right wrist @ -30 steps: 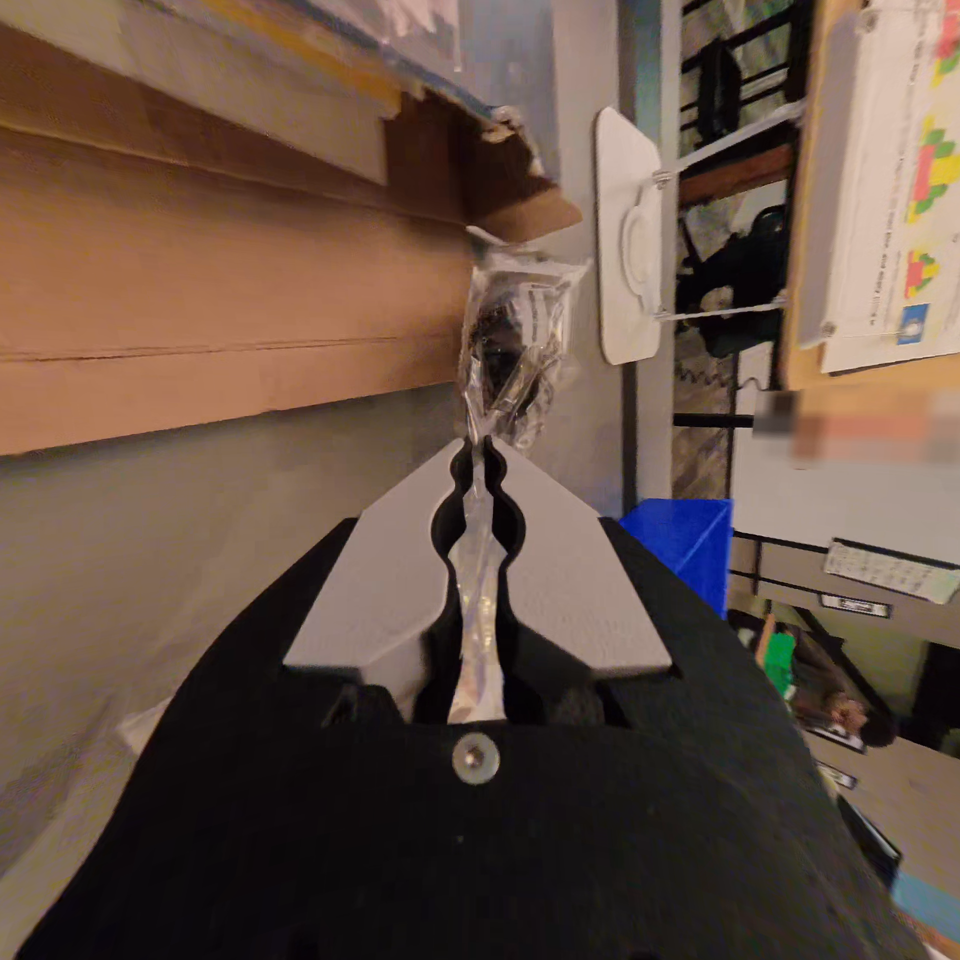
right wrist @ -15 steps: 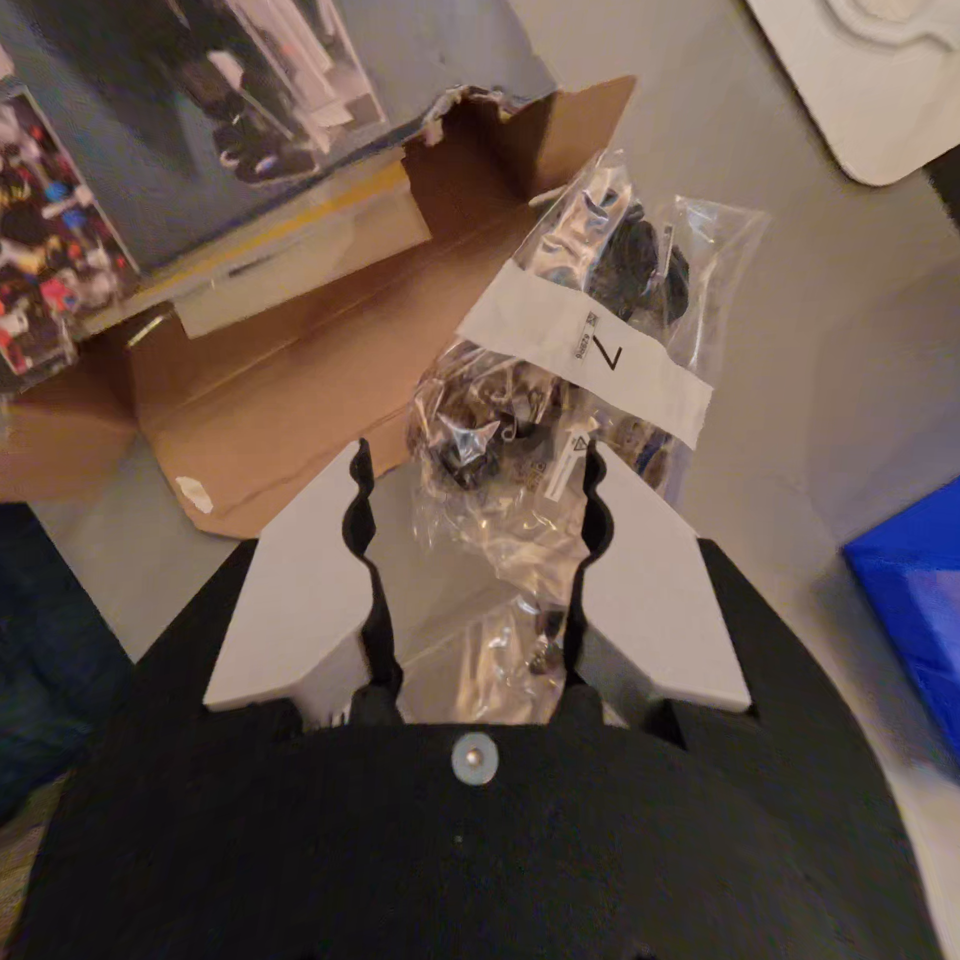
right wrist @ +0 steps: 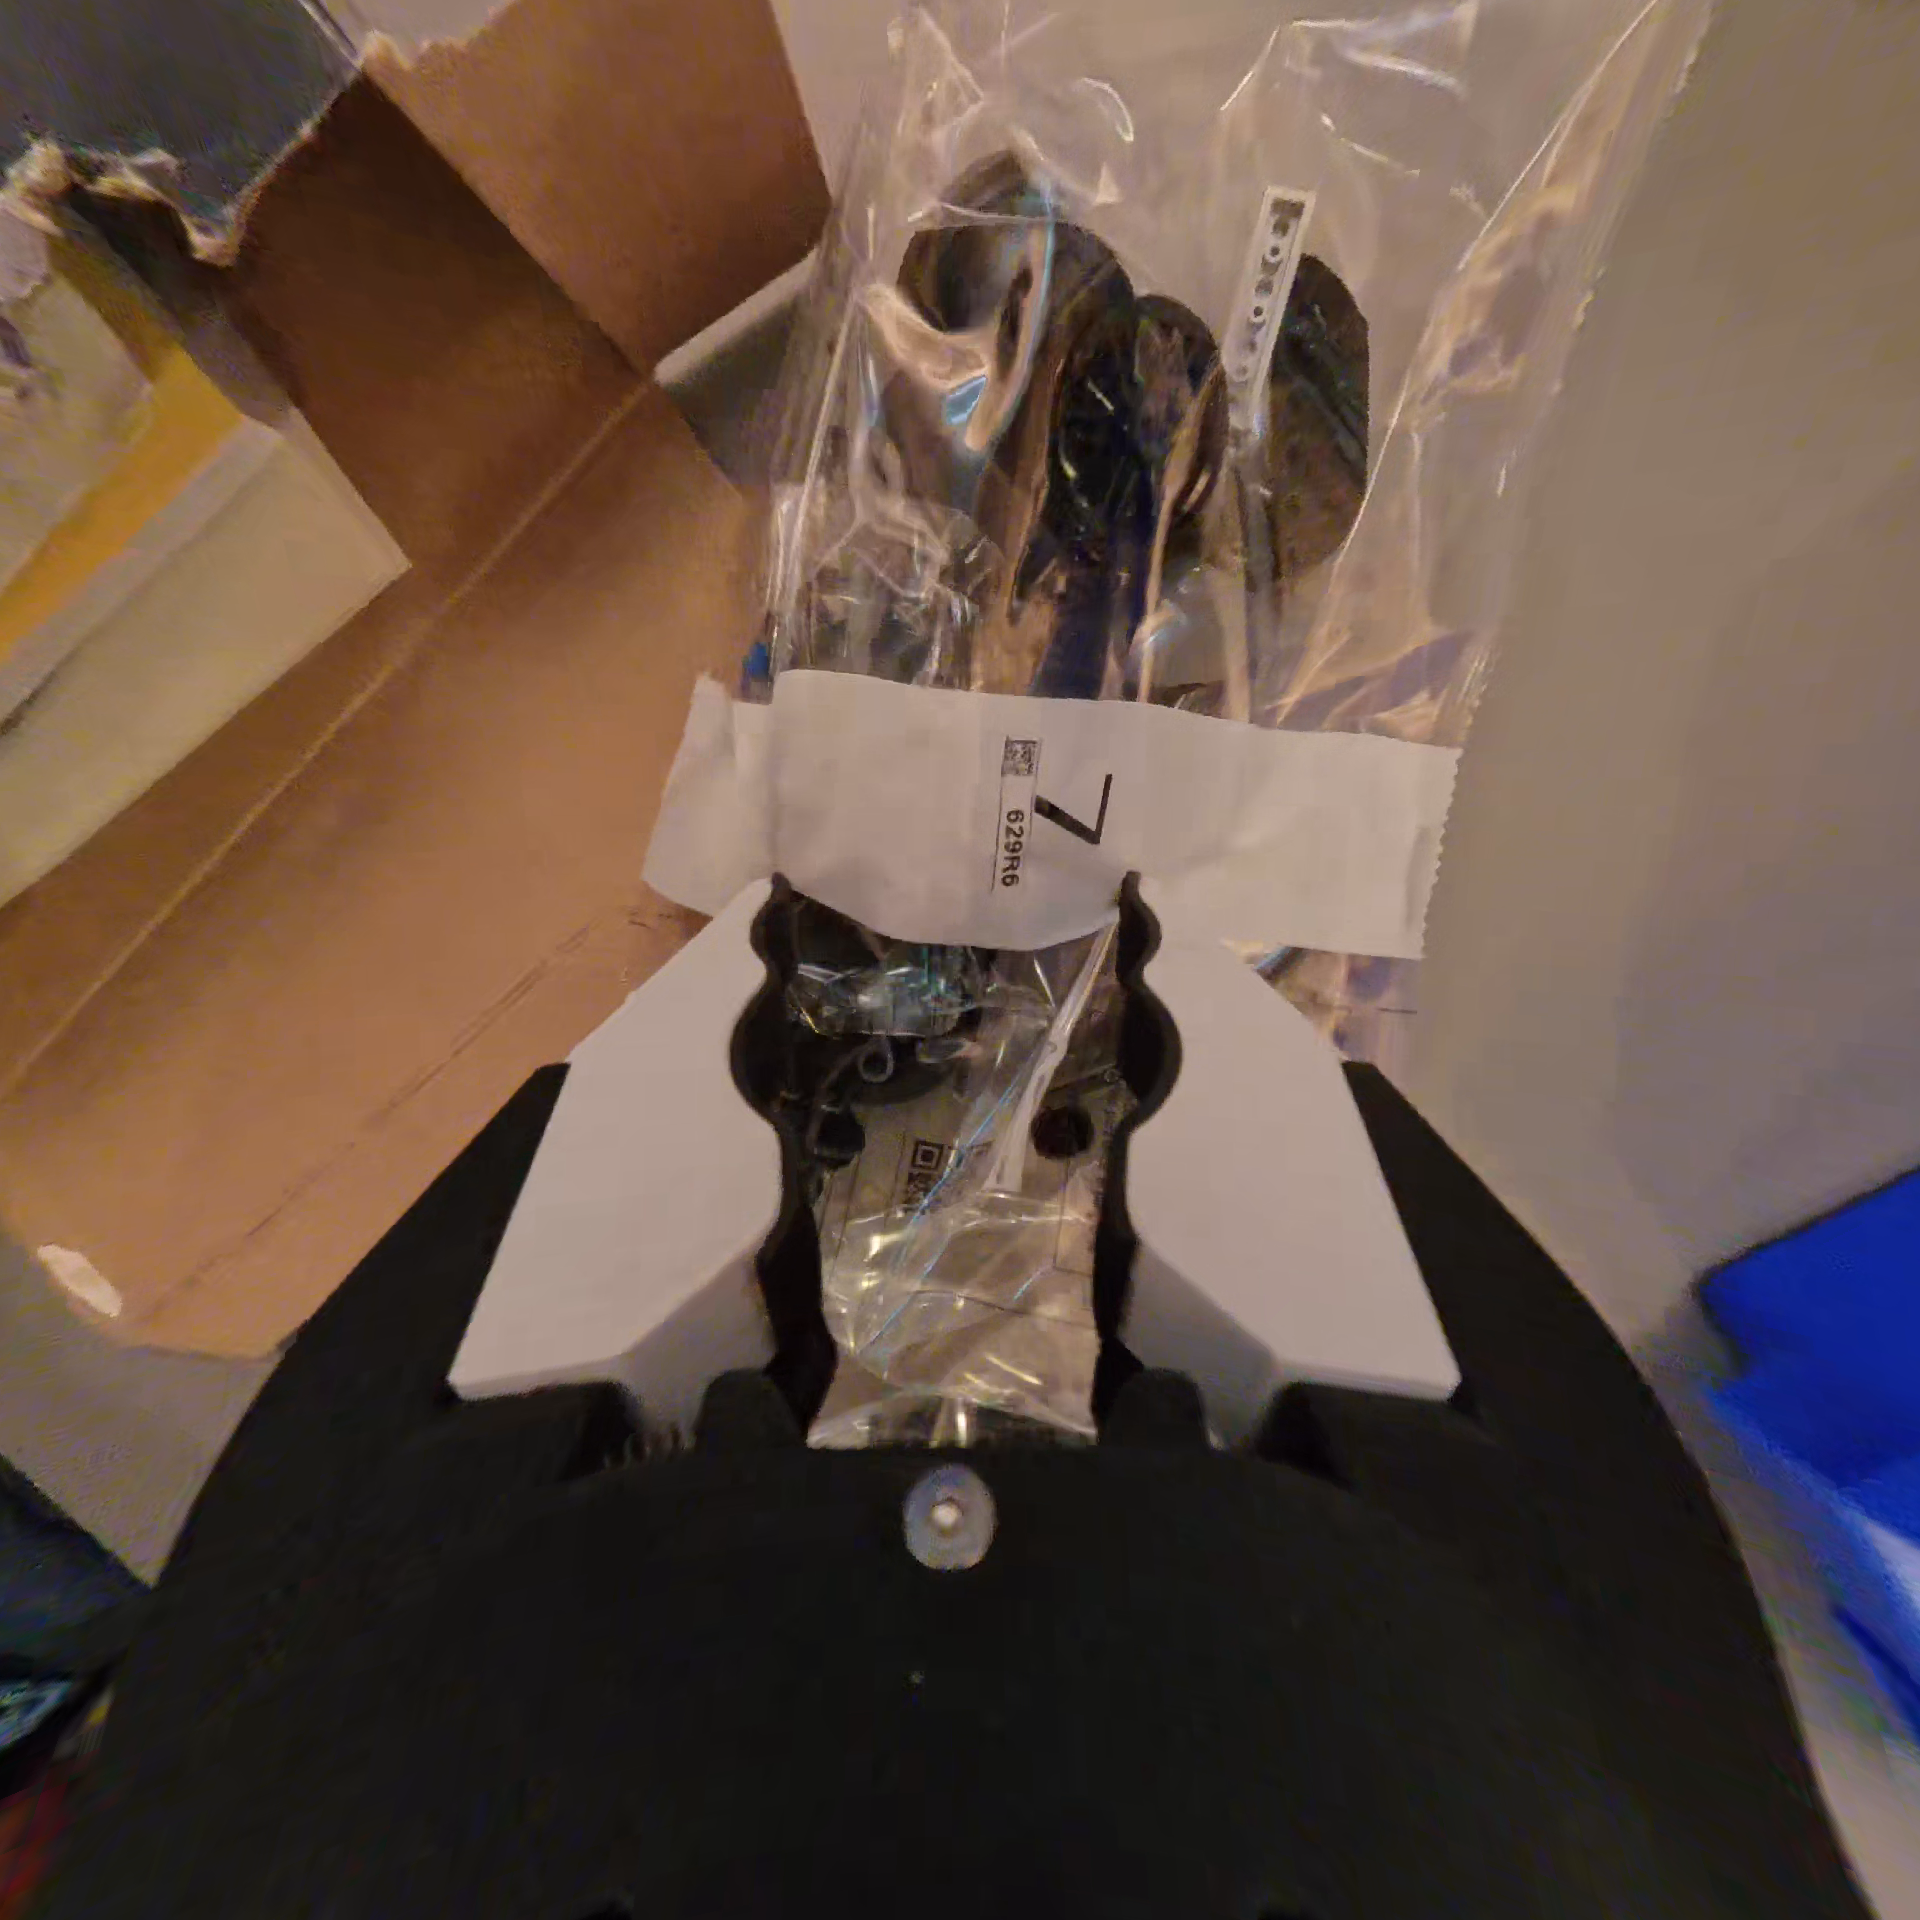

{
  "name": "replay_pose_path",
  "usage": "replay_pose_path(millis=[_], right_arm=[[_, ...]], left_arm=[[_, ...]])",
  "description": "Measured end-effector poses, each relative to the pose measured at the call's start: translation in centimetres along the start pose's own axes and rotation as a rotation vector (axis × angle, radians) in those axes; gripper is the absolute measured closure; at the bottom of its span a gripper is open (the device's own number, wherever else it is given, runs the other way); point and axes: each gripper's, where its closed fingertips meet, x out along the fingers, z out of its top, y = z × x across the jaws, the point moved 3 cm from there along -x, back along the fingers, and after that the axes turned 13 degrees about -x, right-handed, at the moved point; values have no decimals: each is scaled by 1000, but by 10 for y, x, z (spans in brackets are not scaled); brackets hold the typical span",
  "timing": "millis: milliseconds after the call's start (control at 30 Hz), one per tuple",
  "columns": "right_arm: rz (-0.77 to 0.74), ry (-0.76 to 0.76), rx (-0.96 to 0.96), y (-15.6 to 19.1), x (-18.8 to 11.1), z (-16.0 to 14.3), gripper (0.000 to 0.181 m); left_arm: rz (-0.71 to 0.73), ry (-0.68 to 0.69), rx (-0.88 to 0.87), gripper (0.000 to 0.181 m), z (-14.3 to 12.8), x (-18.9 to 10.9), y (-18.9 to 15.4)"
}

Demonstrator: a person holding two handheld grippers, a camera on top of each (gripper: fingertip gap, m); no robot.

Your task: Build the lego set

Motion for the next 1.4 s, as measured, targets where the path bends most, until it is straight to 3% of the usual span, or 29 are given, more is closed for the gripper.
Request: replay_pose_path(millis=[33,167,433,600,700,833,933,1167,1400], right_arm=[[2,14,-40,-6,1,2,125],[-41,113,-222,-39,2,11,136],[-130,330,-595,-78,-3,19,139],[-70,-8,-471,-71,-29,77,134],[-23,-24,-392,-77,-18,91,117],[59,56,-343,-82,19,81,117],[36,135,-368,-88,40,68,113],[128,111,-549,-71,44,70,112],[115,166,-674,-55,44,58,91]], left_arm=[[0,0,1,125,0,0,0],[-2,1,-2,125,0,0,0],[-8,6,-10,125,0,0,0],[-14,15,-8,124,0,0,0],[-14,20,-3,124,1,0,0],[-15,12,-3,124,0,0,0],[-16,13,-2,124,0,0,0],[-28,17,3,120,0,0,-1],[-35,25,13,116,-1,0,-3]])
